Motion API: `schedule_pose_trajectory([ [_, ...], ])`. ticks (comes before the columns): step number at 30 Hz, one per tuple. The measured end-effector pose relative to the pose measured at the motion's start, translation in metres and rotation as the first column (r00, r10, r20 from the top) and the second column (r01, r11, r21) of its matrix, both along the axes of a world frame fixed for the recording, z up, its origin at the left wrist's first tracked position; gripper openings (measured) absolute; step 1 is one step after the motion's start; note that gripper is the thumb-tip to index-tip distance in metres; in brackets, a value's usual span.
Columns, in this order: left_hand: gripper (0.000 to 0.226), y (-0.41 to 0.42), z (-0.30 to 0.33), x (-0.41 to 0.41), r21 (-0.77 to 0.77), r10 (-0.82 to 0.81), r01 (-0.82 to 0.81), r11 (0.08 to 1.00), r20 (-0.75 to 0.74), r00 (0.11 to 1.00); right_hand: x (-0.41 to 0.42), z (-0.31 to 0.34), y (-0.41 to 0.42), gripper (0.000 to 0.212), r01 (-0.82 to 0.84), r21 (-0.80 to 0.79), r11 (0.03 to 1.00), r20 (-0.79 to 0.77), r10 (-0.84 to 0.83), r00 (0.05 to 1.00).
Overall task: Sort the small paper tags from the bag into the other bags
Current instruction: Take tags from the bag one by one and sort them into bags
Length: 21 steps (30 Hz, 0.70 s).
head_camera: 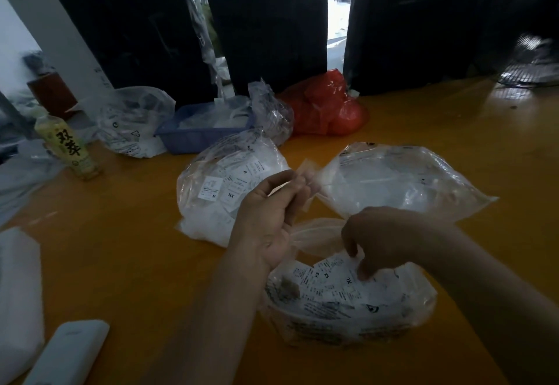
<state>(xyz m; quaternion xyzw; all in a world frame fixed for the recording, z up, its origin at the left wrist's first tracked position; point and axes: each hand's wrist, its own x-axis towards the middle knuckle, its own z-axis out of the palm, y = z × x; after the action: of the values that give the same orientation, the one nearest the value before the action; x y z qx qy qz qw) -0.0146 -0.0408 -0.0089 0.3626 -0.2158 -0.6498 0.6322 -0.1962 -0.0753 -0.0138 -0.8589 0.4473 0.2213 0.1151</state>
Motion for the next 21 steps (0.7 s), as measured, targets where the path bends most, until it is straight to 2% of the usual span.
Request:
schedule_pose_trajectory([
  [2, 0.037, 0.0, -0.001, -0.002, -0.011, -0.016, 0.016, 1.0, -0.005, 1.0, 0.002, -0.007, -0.001, 0.044, -0.033, -0.035, 0.999, -0.031, 0.032, 0.999],
  [7, 0.03, 0.0, -0.001, -0.005, -0.015, -0.025, 0.025, 1.0, -0.008, 1.0, 0.001, -0.001, -0.004, 0.023, -0.029, -0.015, 0.999, 0.005, 0.029, 1.0],
  [9, 0.028, -0.001, -0.002, -0.004, -0.006, -0.016, 0.016, 1.0, -0.006, 1.0, -0.003, 0.005, -0.005, 0.025, -0.042, -0.008, 0.999, 0.04, 0.042, 0.998],
  [11, 0.026, -0.002, -0.001, -0.002, -0.003, -0.01, 0.01, 1.0, -0.003, 1.0, -0.009, 0.013, -0.008, 0.027, -0.038, 0.004, 0.999, 0.111, 0.037, 0.993],
  [14, 0.027, -0.003, -0.001, 0.001, -0.004, -0.012, 0.012, 1.0, 0.006, 1.0, -0.018, 0.029, -0.01, 0.013, 0.007, -0.092, 0.996, 0.312, 0.022, 0.95],
  [15, 0.028, -0.004, -0.001, 0.002, -0.006, -0.015, 0.015, 1.0, 0.01, 1.0, -0.021, 0.033, -0.01, 0.006, 0.039, -0.146, 0.988, 0.408, 0.024, 0.913],
  [17, 0.029, -0.004, -0.001, 0.003, -0.011, -0.023, 0.023, 1.0, 0.022, 0.999, -0.027, 0.04, -0.01, 0.011, 0.157, -0.186, 0.97, 0.614, -0.01, 0.789],
  [19, 0.029, -0.004, 0.0, 0.003, -0.021, -0.03, 0.031, 0.999, 0.032, 0.999, -0.032, 0.045, -0.01, 0.014, 0.283, -0.041, 0.958, 0.793, -0.141, 0.593],
  [21, 0.029, -0.004, 0.0, 0.003, -0.035, -0.041, 0.042, 0.998, 0.044, 0.998, -0.033, 0.048, -0.009, 0.015, 0.361, 0.051, 0.931, 0.863, -0.223, 0.453],
])
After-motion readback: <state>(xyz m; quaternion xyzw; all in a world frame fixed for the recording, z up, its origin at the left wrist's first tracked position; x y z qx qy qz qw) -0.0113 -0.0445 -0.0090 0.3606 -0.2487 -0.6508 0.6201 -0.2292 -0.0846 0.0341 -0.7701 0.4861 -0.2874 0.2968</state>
